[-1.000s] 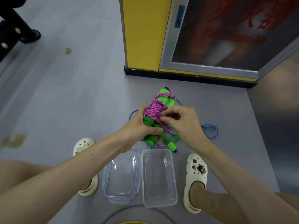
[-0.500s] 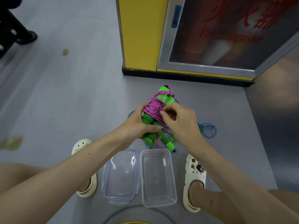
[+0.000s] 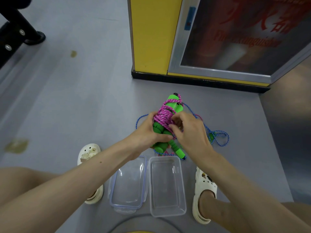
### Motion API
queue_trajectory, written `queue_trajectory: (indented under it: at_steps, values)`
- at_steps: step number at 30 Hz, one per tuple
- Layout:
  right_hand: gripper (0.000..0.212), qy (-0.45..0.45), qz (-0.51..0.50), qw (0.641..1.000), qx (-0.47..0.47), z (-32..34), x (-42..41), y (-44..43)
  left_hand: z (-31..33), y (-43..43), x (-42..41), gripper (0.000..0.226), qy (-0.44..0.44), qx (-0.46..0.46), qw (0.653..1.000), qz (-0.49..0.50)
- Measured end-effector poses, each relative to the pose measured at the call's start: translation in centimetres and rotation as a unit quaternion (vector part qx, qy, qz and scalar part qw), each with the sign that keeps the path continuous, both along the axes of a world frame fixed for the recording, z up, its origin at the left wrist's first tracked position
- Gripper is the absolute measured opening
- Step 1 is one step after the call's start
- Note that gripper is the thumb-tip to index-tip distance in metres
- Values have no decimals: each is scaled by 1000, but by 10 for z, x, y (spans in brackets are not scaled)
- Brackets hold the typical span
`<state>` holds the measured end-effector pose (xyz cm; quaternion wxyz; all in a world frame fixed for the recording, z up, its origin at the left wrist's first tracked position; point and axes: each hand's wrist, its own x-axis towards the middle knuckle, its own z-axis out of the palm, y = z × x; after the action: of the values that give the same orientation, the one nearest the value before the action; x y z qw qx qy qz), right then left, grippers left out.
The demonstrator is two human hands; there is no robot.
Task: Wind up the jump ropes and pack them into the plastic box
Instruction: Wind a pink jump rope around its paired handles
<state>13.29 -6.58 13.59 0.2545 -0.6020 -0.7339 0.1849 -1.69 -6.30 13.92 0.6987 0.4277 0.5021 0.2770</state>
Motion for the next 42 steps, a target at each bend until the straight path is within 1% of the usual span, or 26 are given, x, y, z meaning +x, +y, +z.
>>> queue_trajectory:
  at_steps: [5, 7, 9, 10, 11, 13, 15, 19, 21, 27, 29, 32, 34, 35, 37, 39, 41, 42]
  values:
    - [19, -22, 10, 997, -69, -1, -5, -5, -9, -8, -2, 71, 10, -13, 1000, -13]
    - [21, -68, 21, 994, -86, -5, -4, -6, -10, -10, -3, 73, 18, -8, 1000, -19]
    - [19, -138, 30, 988, -62, -7, -6, -9, -12, -11, -3, 78, 41, 6, 999, -28]
    - [20, -172, 35, 984, -20, -9, -5, -10, -13, -11, -2, 79, 48, 10, 998, -30]
    - [28, -198, 39, 979, 11, -11, -6, -12, -13, -11, -1, 80, 49, 11, 998, -30]
    - [44, -269, 35, 962, 33, -10, -8, -13, -13, -10, 2, 83, 45, 5, 998, -31]
    - [45, -318, 19, 947, 36, -12, -9, -11, -13, -8, 6, 85, 39, -1, 999, -35]
    - [50, -304, -7, 952, 28, -8, -7, -8, -16, -9, 11, 87, 44, -9, 998, -39]
    - [53, -318, 2, 948, 30, -12, -5, -10, -17, -11, 12, 85, 56, -13, 997, -47]
    - [49, -339, 6, 941, 22, -20, -7, -13, -23, -18, 16, 82, 80, -28, 994, -64]
    - [48, -335, 19, 941, 33, -24, -5, -11, -22, -17, 17, 81, 83, -33, 994, -63]
    - [44, -350, 65, 933, 54, -23, 2, -8, -20, -13, 18, 79, 97, -38, 992, -67]
    - [37, -329, 98, 936, 71, -23, 7, -7, -18, -10, 16, 77, 95, -46, 992, -63]
    - [33, -298, 100, 946, 78, -22, 10, -6, -16, -8, 14, 75, 91, -48, 992, -66]
    - [23, -201, 85, 973, 79, -20, 15, -7, -11, -5, 11, 71, 77, -54, 993, -75]
    - [18, -139, 76, 984, 84, -18, 20, -10, -6, -4, 9, 67, 58, -67, 993, -75]
    - [18, -100, 67, 991, 61, -19, 23, -14, -4, -4, 10, 65, 50, -65, 994, -70]
    - [16, -67, 49, 996, 39, -20, 22, -15, -3, -3, 12, 64, 51, -53, 995, -66]
